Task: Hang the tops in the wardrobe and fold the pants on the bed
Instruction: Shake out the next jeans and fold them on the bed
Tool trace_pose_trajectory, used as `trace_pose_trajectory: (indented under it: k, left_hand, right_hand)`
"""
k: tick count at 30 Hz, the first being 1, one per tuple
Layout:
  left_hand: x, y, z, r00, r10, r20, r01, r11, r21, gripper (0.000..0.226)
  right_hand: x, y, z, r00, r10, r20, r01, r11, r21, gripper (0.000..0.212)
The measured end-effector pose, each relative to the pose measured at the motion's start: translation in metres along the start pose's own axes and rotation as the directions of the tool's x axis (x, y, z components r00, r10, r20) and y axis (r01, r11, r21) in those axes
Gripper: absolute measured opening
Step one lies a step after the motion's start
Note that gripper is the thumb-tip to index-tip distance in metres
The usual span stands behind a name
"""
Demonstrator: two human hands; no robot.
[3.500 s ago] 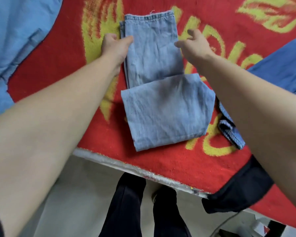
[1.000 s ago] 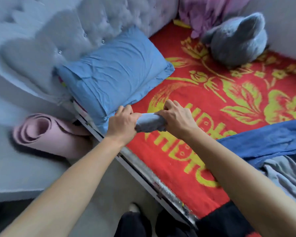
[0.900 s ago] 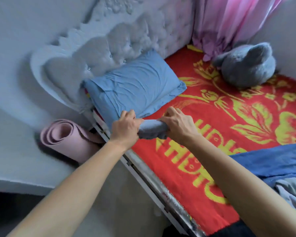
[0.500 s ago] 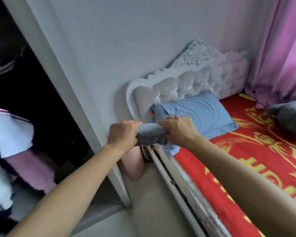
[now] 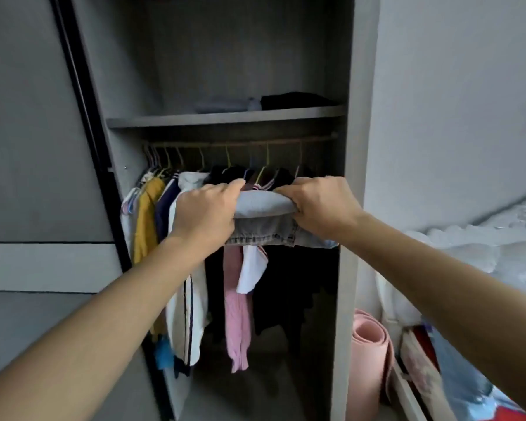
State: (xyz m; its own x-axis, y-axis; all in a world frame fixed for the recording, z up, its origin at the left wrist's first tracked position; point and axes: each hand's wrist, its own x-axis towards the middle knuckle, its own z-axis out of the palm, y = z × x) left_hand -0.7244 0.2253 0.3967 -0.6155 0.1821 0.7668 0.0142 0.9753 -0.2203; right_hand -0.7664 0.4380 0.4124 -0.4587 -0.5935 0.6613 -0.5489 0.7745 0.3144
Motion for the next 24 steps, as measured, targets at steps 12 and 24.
trace_pose_trajectory:
  k: [12, 24]
  left_hand:
    - [0.229, -0.120, 0.015, 0.899, 0.063, -0.434, 0.044, 0.972, 0.231, 0.058]
    - [0.420, -0.225, 0.098, 0.918, 0.111, -0.381, 0.027, 0.941, 0.338, 0.046]
  right_hand:
    - [0.238, 0.084, -0.006, 0.902, -0.088, -0.424, -0.003, 0.978, -0.209, 0.035]
    - [0.447, 0.159, 0.068, 0.902, -0.047, -0.428, -0.055, 0.973, -0.224, 0.027]
